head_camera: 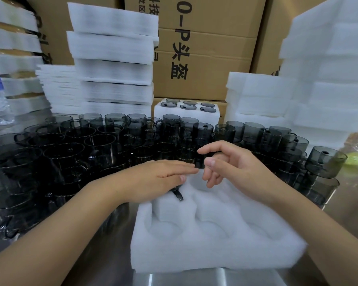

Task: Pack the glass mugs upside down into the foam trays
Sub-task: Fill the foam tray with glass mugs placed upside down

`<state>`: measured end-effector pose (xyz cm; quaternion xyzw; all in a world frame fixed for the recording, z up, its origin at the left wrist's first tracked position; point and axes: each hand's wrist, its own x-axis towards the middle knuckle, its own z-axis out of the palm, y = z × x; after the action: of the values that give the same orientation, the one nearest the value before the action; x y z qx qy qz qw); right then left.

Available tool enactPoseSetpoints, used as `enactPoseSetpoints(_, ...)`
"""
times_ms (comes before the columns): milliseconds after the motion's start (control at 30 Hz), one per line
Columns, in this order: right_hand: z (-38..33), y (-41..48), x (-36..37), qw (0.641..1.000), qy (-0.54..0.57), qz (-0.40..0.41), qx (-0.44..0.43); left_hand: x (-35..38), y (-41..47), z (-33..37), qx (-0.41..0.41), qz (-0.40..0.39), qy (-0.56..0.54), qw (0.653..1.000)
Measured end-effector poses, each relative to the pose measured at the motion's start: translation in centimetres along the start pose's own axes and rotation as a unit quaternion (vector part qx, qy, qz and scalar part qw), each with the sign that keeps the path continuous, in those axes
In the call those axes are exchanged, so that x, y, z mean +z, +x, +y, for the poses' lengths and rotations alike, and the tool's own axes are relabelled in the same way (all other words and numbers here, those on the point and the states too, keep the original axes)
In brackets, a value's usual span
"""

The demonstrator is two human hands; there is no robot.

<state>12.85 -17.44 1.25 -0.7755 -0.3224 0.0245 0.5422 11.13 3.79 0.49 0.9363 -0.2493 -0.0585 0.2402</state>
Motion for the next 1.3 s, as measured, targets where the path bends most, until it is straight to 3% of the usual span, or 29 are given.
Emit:
enactPoseSetpoints(467,0.0,-0.1,0.0,1.0,-0.018,-0.011,-0.004,-0.4,-0.3,0.7,-0.027,-0.078,0.105,0.991)
enactPoseSetpoints(933,0.3,0.0,-0.1,0.999,-0.035,-0.021,-0.014,-0.2,-0.2,0.4,-0.015,-0.06,0.112,0.992)
enactPoseSetpoints(1100,0.3,0.0,-0.1,0.998,-0.046,-0.024,-0.02,-0.1,-0.3,1.0,-0.015,-0.016,0.096,0.995)
enactPoseSetpoints(1300,0.2,-0.1,0.0,0.999,-0.028,-0.013,-0.028,-2.4,-3.0,2.2,-0.046,0.145,0.193,0.969)
